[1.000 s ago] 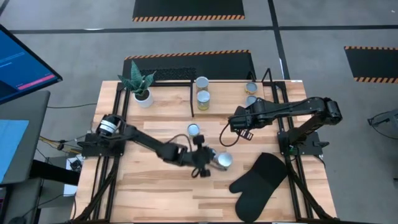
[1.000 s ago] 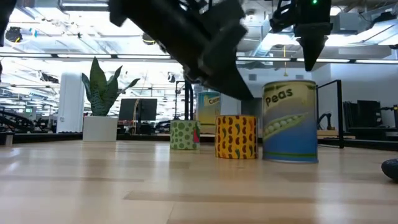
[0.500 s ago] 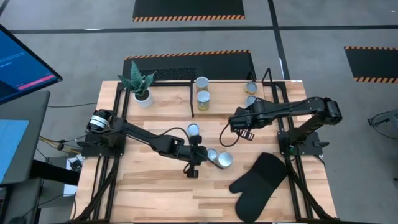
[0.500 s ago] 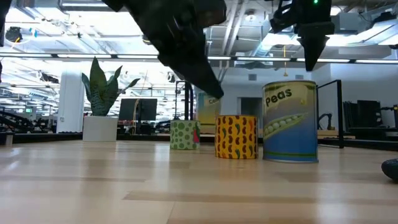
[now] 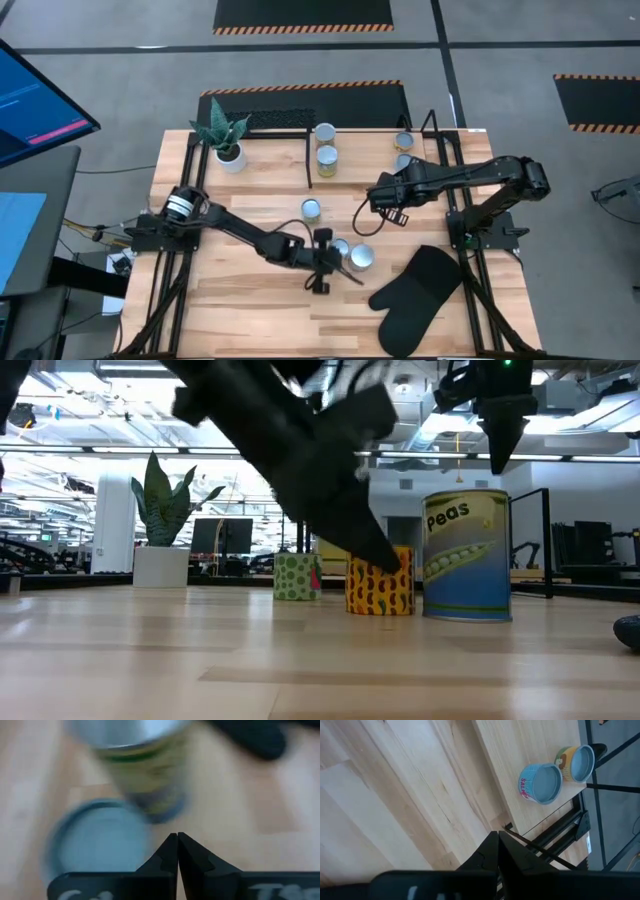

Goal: Pick and place cans onto a shelf
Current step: Adjust the canned black beans in the table, then put the canned peas on the shelf

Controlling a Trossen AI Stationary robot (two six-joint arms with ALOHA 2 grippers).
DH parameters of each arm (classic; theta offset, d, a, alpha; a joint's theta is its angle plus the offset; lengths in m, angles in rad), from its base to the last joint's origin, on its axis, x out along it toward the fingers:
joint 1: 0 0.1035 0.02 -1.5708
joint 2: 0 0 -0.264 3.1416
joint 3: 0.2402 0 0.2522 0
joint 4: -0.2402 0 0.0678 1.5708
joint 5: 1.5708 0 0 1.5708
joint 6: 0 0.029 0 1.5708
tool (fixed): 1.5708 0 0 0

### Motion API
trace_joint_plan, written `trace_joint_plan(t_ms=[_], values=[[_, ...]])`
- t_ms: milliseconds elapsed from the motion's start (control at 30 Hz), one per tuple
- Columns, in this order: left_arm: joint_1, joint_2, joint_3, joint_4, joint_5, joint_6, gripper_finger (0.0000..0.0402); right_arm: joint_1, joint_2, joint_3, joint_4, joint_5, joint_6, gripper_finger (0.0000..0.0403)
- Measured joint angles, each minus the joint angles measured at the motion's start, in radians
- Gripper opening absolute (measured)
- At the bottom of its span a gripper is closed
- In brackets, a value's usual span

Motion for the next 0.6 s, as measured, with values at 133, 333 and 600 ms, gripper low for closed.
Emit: trace_joint_plan(t_ms=[133, 333, 600], values=[[0.067, 0.015, 0.000, -0.015, -0.103, 0.052, 0.0000, 0.000, 0.000, 0.000, 0.001, 0.000, 0.000, 0.0028], [0.170, 0.001, -0.001, -0.024, -0.092, 0.076, 0.0000, 0.000, 0.000, 0.000, 0.002, 0.000, 0.000, 0.0025], [0.132, -0.158, 0.000, -0.129, 0.038, 0.055, 0.0000, 0.000, 0.000, 0.000, 0.003, 0.000, -0.001, 0.0029]])
